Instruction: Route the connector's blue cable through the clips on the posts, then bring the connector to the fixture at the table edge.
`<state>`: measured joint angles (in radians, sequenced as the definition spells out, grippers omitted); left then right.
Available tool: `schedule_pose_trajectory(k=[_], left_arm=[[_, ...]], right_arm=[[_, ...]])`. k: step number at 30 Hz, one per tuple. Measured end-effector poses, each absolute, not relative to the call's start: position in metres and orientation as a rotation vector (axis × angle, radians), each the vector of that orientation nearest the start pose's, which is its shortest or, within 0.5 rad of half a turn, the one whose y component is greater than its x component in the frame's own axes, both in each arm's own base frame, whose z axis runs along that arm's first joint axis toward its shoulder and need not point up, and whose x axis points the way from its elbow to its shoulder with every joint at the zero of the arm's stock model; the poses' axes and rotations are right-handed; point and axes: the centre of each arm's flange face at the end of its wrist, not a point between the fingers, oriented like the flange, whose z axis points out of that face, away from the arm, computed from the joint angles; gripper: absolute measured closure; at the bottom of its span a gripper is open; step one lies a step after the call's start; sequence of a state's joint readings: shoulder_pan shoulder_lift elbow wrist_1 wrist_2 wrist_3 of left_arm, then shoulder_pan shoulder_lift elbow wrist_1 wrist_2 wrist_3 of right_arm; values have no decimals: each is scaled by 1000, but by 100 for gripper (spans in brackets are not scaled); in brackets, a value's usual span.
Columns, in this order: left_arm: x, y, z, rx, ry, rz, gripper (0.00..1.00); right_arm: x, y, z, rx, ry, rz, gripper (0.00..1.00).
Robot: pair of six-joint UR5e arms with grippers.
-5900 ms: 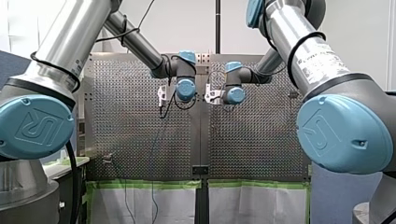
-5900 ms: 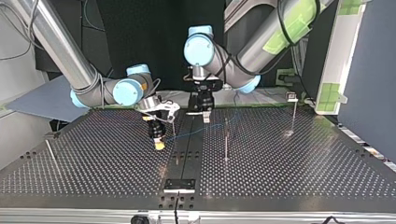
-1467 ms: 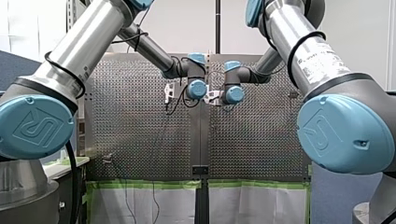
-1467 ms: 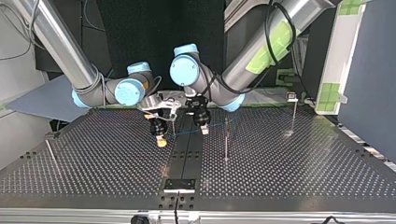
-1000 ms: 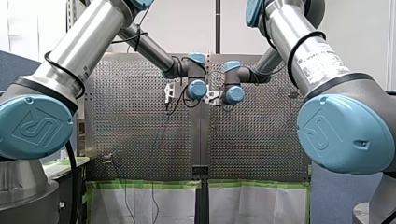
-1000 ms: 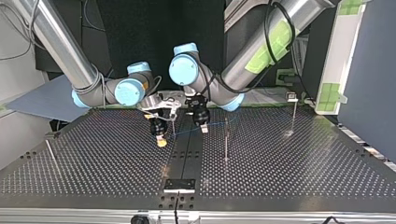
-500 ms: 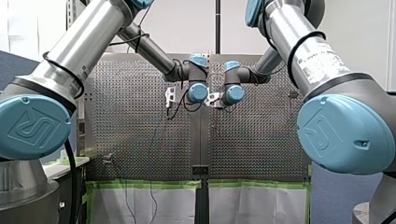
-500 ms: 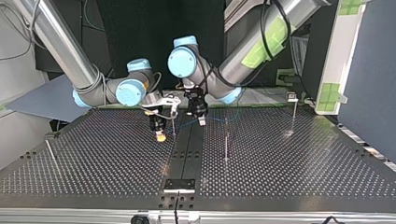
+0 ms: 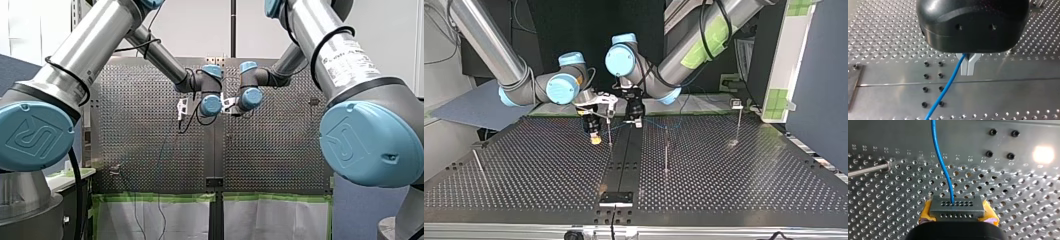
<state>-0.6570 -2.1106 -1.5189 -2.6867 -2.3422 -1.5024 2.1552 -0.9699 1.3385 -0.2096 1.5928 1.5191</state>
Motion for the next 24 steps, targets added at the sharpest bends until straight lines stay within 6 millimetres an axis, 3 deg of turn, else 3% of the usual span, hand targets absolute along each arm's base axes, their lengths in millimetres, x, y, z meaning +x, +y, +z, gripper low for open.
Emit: schedule_pose_trajectory(k=[9,15,24], left_arm=[[458,-434,229,-8,1599,147,100],[458,-436,225,-3,1603,123,100],[456,-442,194,14,1637,97,100]], right_arm=[[485,-482,264,1775,-898,1468,98],[480,-471,253,1798,-905,1454,98],[476,-459,243,1825,-903,1434,98]])
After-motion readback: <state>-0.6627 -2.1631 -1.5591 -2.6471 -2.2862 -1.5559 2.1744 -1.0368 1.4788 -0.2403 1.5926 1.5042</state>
